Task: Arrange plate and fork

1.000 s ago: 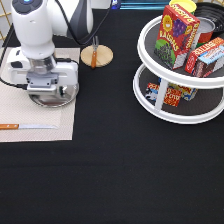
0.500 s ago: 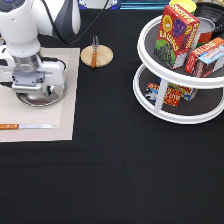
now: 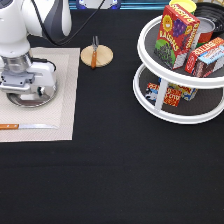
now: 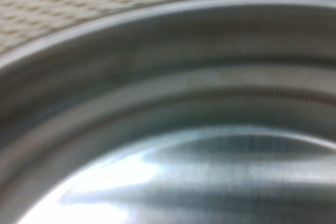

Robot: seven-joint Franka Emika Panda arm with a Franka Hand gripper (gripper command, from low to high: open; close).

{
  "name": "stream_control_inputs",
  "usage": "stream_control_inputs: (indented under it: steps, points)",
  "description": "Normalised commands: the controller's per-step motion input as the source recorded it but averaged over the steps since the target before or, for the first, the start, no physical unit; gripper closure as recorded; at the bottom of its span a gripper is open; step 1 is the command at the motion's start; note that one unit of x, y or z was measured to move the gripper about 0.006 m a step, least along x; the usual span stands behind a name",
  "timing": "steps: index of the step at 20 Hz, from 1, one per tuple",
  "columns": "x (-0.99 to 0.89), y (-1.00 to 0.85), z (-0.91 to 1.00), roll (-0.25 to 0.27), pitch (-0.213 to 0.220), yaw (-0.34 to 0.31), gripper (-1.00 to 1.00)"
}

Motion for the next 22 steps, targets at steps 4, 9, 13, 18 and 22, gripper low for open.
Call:
stream_control_inputs:
  steps: [4, 9, 13, 18, 22]
  points:
    - [0.03, 0.01, 0.24, 0.048, 0.100, 0.013, -1.00]
    - [-0.18, 0.45, 0.68, -0.004, 0.015, 0.058, -1.00]
    - [-0.56, 0.66, 0.84, -0.017, -0.015, 0.080, -1.00]
    - [-0.79, 0.68, 0.51, -0.038, -0.121, 0.044, -1.00]
    - [-0.82, 0.66, 0.35, -0.050, -0.185, 0.007, -1.00]
